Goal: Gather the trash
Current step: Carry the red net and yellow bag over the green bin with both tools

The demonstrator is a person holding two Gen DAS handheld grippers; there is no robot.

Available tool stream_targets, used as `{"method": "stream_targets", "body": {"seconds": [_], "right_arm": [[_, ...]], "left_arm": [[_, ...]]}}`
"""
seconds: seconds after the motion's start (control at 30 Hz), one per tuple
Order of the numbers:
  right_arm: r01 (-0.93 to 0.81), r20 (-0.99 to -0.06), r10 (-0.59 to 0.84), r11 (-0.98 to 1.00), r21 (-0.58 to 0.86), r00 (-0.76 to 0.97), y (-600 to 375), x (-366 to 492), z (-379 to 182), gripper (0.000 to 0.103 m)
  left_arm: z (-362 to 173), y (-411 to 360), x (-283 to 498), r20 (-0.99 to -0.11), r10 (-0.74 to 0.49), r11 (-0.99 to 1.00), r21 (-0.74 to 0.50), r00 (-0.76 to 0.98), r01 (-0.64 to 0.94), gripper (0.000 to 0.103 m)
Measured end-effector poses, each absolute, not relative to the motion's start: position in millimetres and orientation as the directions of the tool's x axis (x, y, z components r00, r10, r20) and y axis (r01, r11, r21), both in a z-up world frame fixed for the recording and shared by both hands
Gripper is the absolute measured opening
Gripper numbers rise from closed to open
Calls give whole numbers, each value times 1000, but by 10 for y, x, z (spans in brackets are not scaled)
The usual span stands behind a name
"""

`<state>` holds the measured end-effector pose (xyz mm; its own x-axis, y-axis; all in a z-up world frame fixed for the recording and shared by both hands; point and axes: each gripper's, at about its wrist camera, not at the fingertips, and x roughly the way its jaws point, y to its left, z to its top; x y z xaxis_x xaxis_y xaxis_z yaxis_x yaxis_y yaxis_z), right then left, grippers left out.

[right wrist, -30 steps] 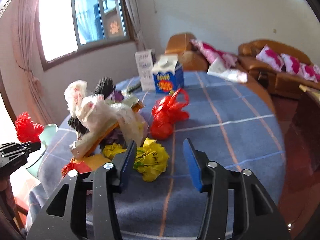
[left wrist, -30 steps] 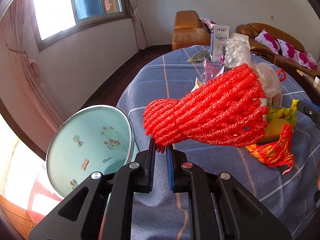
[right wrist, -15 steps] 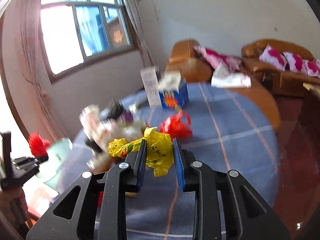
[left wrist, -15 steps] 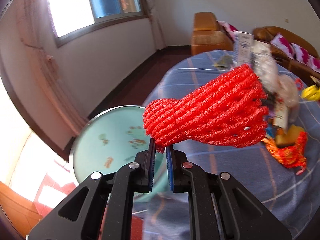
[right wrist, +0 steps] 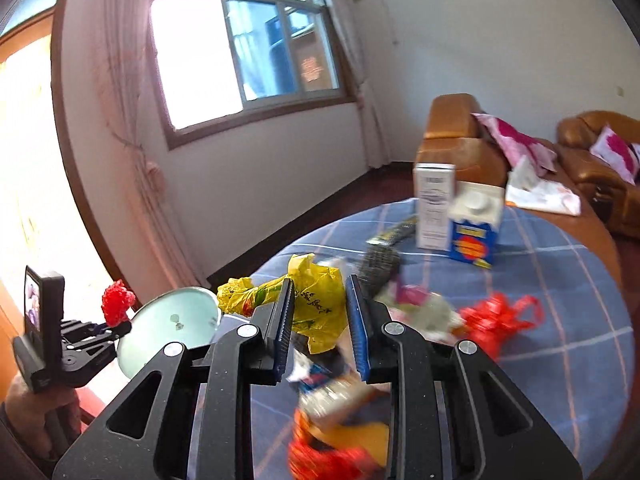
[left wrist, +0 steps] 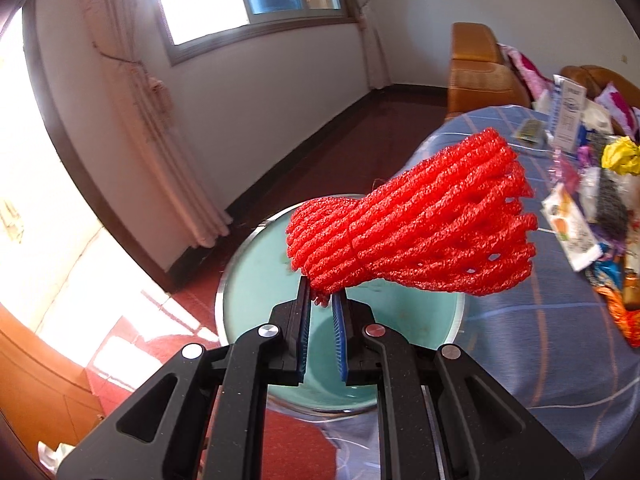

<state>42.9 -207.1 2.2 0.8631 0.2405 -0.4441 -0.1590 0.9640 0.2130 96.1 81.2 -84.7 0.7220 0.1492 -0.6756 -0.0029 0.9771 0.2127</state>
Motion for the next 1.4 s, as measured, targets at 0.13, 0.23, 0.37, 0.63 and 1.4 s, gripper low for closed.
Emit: {"method": "stream_targets", "body": {"seconds": [0.13, 0.23, 0.37, 0.63, 1.4], "right_arm": [[-193, -460, 261, 963, 190, 849, -1823, 641, -17, 26], [-209, -480, 268, 962, 175, 835, -1681, 773, -69, 27], [-235, -496, 277, 961, 146, 823, -1489, 917, -111, 27], [-284, -522, 297, 953, 108, 800, -1157, 1209, -190, 27], [-403, -597, 334, 915, 20, 729, -513, 1647, -450, 27]], "left_arm": [[-882, 965, 1018, -678, 195, 971, 236, 709, -41, 11], [-919, 1058, 1064, -678, 229, 964, 260, 698, -63, 11], [-960, 1166, 1098, -679, 261, 956, 280, 686, -86, 11], [-1014, 1292, 1147, -675, 314, 940, 320, 667, -119, 11], [-1189, 1390, 1265, -690, 360, 925, 350, 627, -147, 11]]}}
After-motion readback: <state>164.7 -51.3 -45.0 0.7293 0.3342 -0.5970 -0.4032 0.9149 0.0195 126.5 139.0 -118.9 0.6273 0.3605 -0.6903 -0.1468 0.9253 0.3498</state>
